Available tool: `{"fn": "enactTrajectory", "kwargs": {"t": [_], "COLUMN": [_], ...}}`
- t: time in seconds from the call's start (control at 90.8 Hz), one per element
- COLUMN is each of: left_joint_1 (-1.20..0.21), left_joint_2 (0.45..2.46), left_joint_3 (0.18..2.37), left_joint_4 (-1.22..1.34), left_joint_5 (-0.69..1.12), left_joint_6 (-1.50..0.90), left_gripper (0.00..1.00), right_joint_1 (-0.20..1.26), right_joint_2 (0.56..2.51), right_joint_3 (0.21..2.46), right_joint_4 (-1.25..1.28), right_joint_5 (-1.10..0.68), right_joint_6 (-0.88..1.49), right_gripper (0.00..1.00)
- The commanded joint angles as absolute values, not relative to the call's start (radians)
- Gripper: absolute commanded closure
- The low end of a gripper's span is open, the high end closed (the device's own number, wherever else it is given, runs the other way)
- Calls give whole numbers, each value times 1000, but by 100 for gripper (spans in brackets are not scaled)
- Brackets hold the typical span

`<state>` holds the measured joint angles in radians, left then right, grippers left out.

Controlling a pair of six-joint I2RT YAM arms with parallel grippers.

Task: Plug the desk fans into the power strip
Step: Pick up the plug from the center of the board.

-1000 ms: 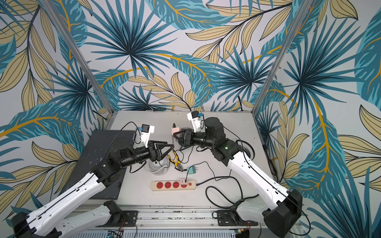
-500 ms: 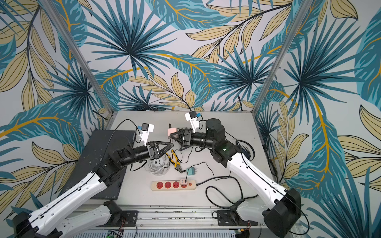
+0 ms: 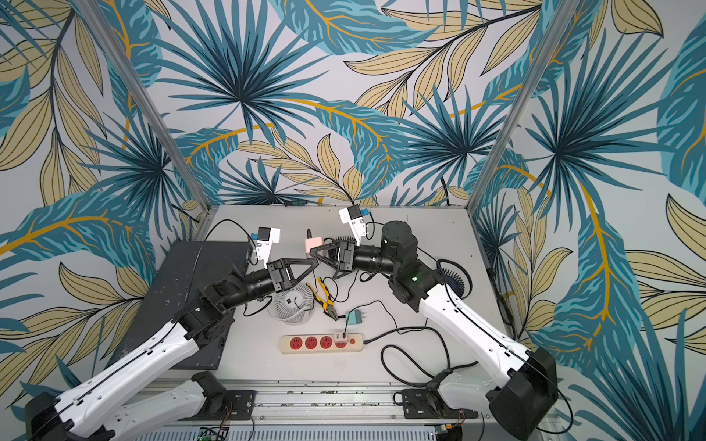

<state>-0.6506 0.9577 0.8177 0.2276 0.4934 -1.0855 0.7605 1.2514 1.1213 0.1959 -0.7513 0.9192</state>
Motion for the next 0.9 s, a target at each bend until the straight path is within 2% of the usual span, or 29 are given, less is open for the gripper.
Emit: {"fn": "enactTrajectory", "kwargs": {"t": [0.0, 0.364, 0.606, 0.705, 0.892], "left_joint_1": [-646, -646, -646, -646, -646], "left_joint_2": [942, 953, 967, 962, 937], "left_joint_3": [811, 808, 816, 804, 757], "left_joint_4": [312, 373, 395, 420, 404], "left_joint_5": [478, 494, 481, 453, 397], "left_joint_6": [-1128, -1188, -1201, -1203, -1170], "left_gripper": [62, 71, 72, 76, 91], "right_joint_1": [776, 811, 834, 836, 837], "right_joint_2": [1262, 1283, 1285, 1283, 1242], "right_joint_3": [1113, 1122, 1118, 1103, 1024], "right_joint_4": [287, 310, 304, 302, 313], "right_joint_5": [-797, -804, -814, -814, -795], "right_joint_6": [939, 957, 960, 965, 938], "right_gripper": [76, 75, 74, 74, 72]}}
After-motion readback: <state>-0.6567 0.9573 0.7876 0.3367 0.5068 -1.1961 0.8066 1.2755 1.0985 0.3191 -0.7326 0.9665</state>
